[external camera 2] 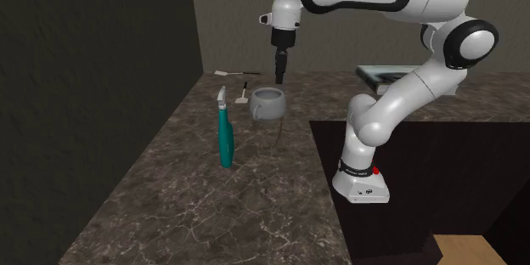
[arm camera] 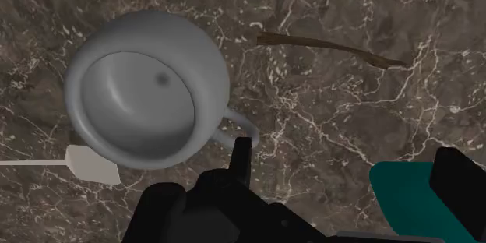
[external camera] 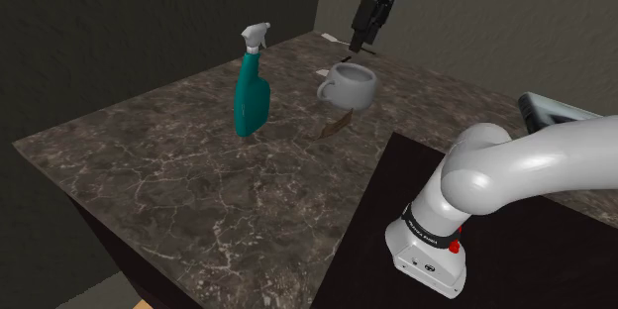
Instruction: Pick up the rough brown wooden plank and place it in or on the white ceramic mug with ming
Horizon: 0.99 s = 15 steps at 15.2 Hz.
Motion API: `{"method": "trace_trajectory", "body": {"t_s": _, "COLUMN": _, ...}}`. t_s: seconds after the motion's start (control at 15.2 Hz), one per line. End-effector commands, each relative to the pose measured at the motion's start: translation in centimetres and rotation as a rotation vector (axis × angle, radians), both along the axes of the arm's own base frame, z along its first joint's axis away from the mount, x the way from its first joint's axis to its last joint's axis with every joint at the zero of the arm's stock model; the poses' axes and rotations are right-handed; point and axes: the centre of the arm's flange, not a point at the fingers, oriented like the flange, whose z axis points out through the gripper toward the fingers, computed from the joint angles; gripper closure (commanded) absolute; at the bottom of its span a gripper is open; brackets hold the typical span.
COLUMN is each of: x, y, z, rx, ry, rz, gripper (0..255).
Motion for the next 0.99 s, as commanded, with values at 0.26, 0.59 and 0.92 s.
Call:
{"method": "trace_trajectory", "body": {"t_s": 0.26, "x": -0.6, "y": 2.3, "z": -4.9, "rx": -0.059, "ry": -0.037, "rz": 0.393, "gripper": 0}}
{"method": "trace_trajectory", "body": {"t_s": 0.59, "x": -2.1, "y": 4.3, "z": -11.3, "rx": -0.132, "ry": -0.084, "rz": 0.884, "gripper": 0}}
{"method": "trace_trajectory", "body": {"t_s": 0.92, "x": -3.8, "y": 4.9, "z": -17.2, "rx": -0.199, "ry": -0.126, "rz": 1.329, "gripper": 0}}
